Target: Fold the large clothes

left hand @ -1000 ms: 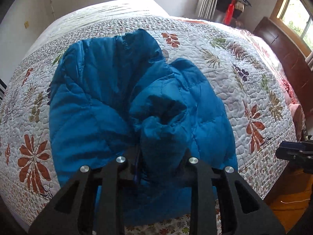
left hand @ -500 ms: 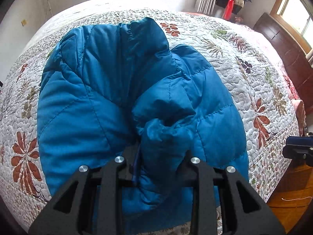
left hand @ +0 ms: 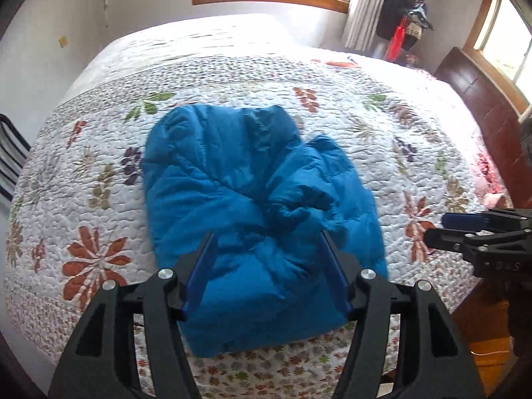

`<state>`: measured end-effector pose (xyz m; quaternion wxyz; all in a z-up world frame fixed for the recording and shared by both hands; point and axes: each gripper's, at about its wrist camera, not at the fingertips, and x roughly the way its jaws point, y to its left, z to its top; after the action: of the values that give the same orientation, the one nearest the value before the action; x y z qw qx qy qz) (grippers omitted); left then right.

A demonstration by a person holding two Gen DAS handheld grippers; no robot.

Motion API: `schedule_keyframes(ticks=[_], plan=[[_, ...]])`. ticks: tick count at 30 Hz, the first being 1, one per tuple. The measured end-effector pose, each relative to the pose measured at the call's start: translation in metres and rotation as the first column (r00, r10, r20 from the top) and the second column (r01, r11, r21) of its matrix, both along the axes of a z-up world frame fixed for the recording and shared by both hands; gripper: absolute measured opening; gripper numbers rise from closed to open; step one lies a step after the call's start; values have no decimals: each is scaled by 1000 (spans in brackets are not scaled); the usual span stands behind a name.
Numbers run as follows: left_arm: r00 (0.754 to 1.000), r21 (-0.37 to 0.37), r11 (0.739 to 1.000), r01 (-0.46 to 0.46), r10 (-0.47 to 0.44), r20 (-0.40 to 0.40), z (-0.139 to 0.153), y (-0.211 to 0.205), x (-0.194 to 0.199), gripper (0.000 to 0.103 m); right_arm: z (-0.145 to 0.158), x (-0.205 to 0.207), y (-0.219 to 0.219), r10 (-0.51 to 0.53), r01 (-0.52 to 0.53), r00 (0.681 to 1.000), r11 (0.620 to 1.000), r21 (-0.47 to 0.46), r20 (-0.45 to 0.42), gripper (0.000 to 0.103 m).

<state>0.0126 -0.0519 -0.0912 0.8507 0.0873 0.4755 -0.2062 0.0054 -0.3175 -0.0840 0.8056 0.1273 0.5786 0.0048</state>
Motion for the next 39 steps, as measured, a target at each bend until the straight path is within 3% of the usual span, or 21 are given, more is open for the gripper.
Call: schedule_keyframes(ticks=[3,6,9,13,17,21,23,26,28,30,34,39], plan=[[995,85,991,-104,102,22,-11,18,19,61,6,10,19,38,-38,999,999,10,11,66],[979,124,971,-205,204,22,-26,45,41,61,8,24,37,63,-63,998,998,10,18,73],[964,106,958,-266,267,0,-41,68,59,61,1,44,50,76,-77,997,996,34,8,80],[960,51,961,-270,273,-57,-59,79,74,62,-22,71,55,62,-58,996,996,62,-58,81],[967,53,967,-251,253,-35,-63,76,74,62,-46,96,55,61,-43,990,989,145,-127,81],[967,34,968,-247,249,-49,-67,77,75,62,-72,118,64,61,-31,980,987,156,-192,81],[968,24,969,-246,247,-55,-68,79,76,62,-85,125,67,64,-24,975,982,186,-213,76],[969,7,971,-238,238,-70,-68,83,77,62,-91,129,69,70,-17,975,971,238,-213,56],[968,-6,971,-237,236,-80,-67,86,76,62,-81,128,72,86,-42,980,971,236,-182,38],[968,-10,971,-240,239,-80,-64,89,76,62,-64,126,76,108,-75,985,970,233,-133,30],[970,-62,970,-234,229,-79,-48,91,72,62,-11,102,79,152,-152,988,953,262,20,25],[984,-108,978,-180,178,-31,-20,70,58,62,40,48,78,133,-154,977,981,121,166,25]])
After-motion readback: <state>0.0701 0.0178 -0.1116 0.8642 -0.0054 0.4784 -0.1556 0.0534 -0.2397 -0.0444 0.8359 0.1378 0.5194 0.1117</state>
